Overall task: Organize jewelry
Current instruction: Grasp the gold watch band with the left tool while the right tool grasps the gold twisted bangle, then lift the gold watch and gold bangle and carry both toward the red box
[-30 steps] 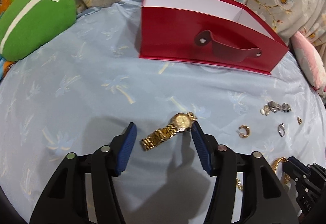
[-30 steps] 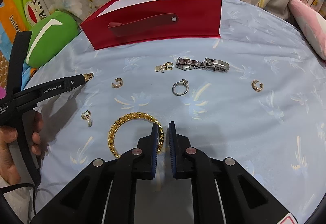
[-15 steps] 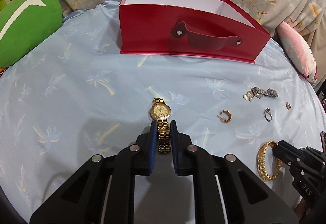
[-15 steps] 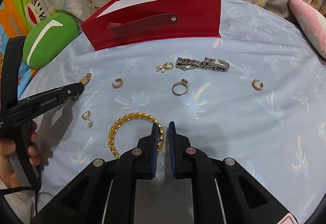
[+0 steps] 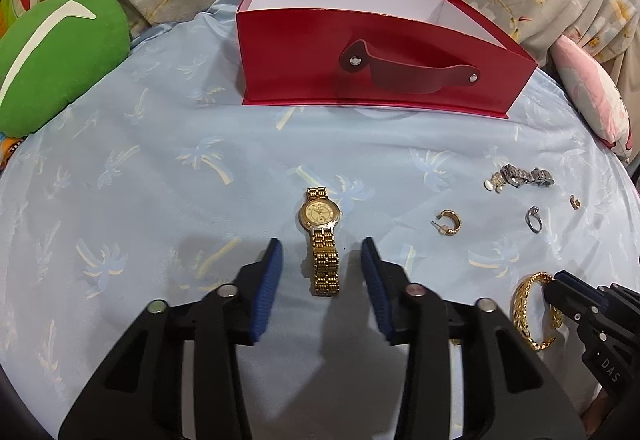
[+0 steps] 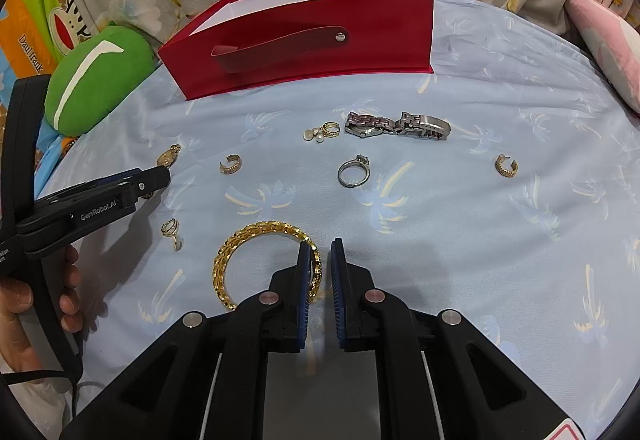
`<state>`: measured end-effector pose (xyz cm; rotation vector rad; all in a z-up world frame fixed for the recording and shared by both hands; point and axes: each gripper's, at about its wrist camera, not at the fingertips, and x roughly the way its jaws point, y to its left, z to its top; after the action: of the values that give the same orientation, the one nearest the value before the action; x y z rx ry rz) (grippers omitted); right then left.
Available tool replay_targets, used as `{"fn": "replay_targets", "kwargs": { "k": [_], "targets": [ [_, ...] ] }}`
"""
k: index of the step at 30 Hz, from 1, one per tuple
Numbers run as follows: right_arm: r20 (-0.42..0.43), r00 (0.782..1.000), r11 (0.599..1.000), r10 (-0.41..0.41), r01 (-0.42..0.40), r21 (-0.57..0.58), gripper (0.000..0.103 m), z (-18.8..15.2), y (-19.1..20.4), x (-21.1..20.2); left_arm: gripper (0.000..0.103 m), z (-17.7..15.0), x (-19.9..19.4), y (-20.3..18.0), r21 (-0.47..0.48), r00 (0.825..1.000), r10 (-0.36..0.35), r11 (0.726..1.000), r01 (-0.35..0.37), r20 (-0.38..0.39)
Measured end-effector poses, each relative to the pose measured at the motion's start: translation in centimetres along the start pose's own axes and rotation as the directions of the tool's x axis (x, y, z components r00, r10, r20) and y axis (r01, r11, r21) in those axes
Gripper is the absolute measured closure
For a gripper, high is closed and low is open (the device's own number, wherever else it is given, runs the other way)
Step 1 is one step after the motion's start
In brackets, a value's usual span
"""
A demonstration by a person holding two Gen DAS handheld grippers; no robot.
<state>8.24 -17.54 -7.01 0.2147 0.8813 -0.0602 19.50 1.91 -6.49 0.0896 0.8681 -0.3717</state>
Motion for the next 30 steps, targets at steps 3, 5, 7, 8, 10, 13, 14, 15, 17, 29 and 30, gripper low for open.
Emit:
{"fn": "replay_targets", "kwargs": {
  "k": [3, 5, 7, 8, 10, 13, 14, 15, 17, 29, 30],
  "targets": [
    [0.000, 1.000, 1.000, 0.000, 0.000, 0.000, 0.093, 0.0, 0.0, 0.0, 0.091, 0.0, 0.0, 0.0, -0.003, 1.000, -0.005, 1.000, 0.005, 0.000],
    [0.000, 1.000, 1.000, 0.000, 0.000, 0.001, 0.093, 0.0, 0.0, 0.0, 0.092, 0.0, -0.1, 0.0, -0.007, 1.000, -0.009, 1.000, 0.009, -0.001],
    [0.002, 1.000, 1.000, 0.001, -0.002, 0.009, 0.095, 0.0, -0.1, 0.0, 0.092, -0.1, -0.2, -0.1, -0.010, 1.000, -0.012, 1.000, 0.012, 0.004],
    [0.002, 1.000, 1.000, 0.008, -0.008, 0.017, 0.098, -0.1, -0.3, 0.0, 0.092, -0.2, -0.4, -0.2, -0.011, 1.000, -0.014, 1.000, 0.014, 0.009],
    [0.006, 1.000, 0.999, 0.014, -0.015, 0.034, 0.098, -0.1, -0.6, -0.2, 0.092, -0.4, -0.9, -0.3, -0.013, 1.000, -0.015, 1.000, 0.015, 0.022],
    [0.022, 1.000, 0.999, 0.009, -0.010, 0.046, 0.098, -0.4, -0.8, -0.6, 0.092, -0.9, -2.1, -0.5, -0.012, 0.999, -0.030, 0.999, 0.030, 0.031],
    [0.027, 1.000, 0.999, 0.006, -0.007, 0.047, 0.098, -0.5, -0.8, -0.8, 0.092, -1.1, -2.5, -0.6, -0.013, 0.999, -0.034, 0.999, 0.035, 0.033],
    [0.031, 1.000, 0.999, 0.003, -0.004, 0.044, 0.098, -0.7, -0.8, -1.0, 0.092, -1.3, -3.0, -0.6, -0.014, 0.999, -0.041, 0.999, 0.042, 0.036],
    [0.036, 0.999, 0.999, -0.001, 0.000, 0.035, 0.098, -1.1, -0.5, -1.5, 0.092, -1.6, -4.0, -0.6, -0.020, 0.998, -0.055, 0.998, 0.055, 0.043],
    [0.116, 0.993, 1.000, -0.004, 0.003, 0.005, 0.098, -1.6, 0.3, -6.3, 0.092, -2.9, -11.3, -0.7, -0.001, 0.987, -0.106, 0.994, 0.107, 0.117],
    [0.129, 0.992, 1.000, 0.005, -0.006, 0.010, 0.098, -1.3, 0.2, -7.0, 0.092, -2.7, -11.9, -0.7, 0.001, 0.986, -0.106, 0.994, 0.107, 0.128]
  ]
}}
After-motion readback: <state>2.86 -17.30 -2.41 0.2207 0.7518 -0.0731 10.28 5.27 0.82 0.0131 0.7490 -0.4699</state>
